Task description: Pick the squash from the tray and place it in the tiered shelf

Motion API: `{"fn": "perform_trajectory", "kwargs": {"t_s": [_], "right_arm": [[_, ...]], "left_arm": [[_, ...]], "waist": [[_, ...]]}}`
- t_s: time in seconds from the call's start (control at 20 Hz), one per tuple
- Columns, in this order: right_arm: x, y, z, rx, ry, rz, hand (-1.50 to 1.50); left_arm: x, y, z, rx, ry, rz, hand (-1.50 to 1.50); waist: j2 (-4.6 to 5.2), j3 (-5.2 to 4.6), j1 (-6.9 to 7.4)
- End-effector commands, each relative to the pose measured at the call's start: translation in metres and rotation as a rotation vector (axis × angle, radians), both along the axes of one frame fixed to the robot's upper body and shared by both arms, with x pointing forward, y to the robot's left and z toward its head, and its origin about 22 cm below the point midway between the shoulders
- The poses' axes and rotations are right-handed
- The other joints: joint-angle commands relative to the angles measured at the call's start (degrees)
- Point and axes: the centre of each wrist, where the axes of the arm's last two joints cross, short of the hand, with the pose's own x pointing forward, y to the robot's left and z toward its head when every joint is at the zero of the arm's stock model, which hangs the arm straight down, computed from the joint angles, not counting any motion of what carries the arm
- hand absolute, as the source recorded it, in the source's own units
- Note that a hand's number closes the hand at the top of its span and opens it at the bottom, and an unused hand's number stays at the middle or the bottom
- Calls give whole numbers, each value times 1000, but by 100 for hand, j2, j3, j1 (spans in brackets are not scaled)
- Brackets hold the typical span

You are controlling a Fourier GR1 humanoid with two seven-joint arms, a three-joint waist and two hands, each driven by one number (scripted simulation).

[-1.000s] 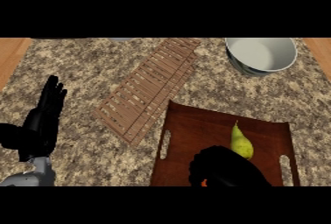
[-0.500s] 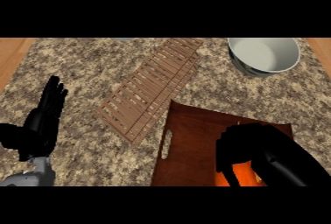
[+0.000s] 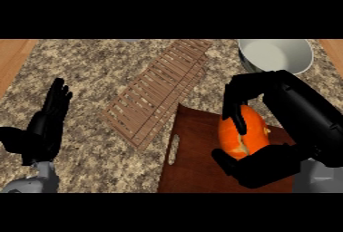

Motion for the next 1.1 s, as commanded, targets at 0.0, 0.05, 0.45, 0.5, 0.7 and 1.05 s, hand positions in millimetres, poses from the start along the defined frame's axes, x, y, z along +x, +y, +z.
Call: {"fn": "perform_trajectory", "kwargs": {"t_s": [0.0, 0.05, 0.45, 0.5, 0.7, 1.05], "right_arm": [[23, 19, -19, 16, -20, -48, 150], [39, 23, -4, 24, 12, -24, 150], [69, 47, -36, 104, -19, -69, 150], [94, 55, -43, 91, -15, -62, 150], [111, 79, -69, 124, -40, -89, 150], [131, 97, -67, 98, -50, -38, 150]], "left_arm": [[-1, -1, 11, 3, -17, 0, 0], [12, 3, -1, -21, -4, -1, 0], [-20, -5, 3, -6, 10, 4, 0], [-12, -11, 4, -1, 5, -12, 0], [3, -8, -12, 12, -15, -7, 0], [3, -3, 11, -14, -7, 9, 0]], "waist": [[8, 4, 23], [12, 2, 5], [0, 4, 34], [17, 4, 65], [40, 1, 89], [11, 3, 39]]}}
